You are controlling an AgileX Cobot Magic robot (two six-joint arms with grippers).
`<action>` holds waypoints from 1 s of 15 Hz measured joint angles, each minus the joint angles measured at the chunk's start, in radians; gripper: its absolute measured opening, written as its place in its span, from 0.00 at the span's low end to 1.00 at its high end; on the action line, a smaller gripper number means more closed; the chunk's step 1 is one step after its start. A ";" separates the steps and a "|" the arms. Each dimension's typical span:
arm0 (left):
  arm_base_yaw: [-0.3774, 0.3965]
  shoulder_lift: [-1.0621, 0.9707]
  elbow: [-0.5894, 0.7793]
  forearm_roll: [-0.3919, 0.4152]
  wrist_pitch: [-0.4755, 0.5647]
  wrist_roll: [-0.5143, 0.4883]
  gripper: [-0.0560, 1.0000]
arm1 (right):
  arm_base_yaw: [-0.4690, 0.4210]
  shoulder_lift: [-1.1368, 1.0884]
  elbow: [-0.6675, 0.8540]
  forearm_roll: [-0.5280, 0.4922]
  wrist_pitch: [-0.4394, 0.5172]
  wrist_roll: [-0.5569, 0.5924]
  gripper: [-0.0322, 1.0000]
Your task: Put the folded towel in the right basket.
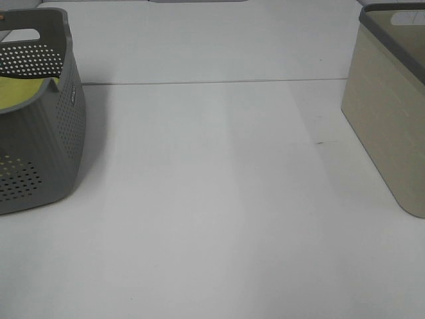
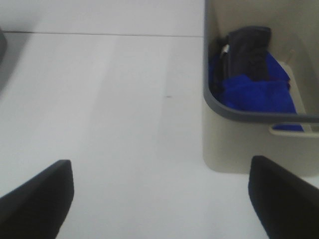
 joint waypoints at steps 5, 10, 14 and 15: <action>0.000 0.000 0.000 0.000 0.000 0.000 0.99 | 0.000 -0.295 0.224 -0.174 0.012 0.176 0.92; 0.000 0.000 0.000 0.000 0.000 0.000 0.99 | 0.000 -0.394 0.358 -0.259 0.014 0.289 0.92; 0.000 0.000 0.000 0.000 0.000 0.000 0.99 | 0.000 -0.394 0.371 -0.301 0.022 0.305 0.92; 0.000 0.000 0.000 0.000 0.000 0.000 0.99 | 0.000 -0.394 0.377 -0.309 0.034 0.307 0.92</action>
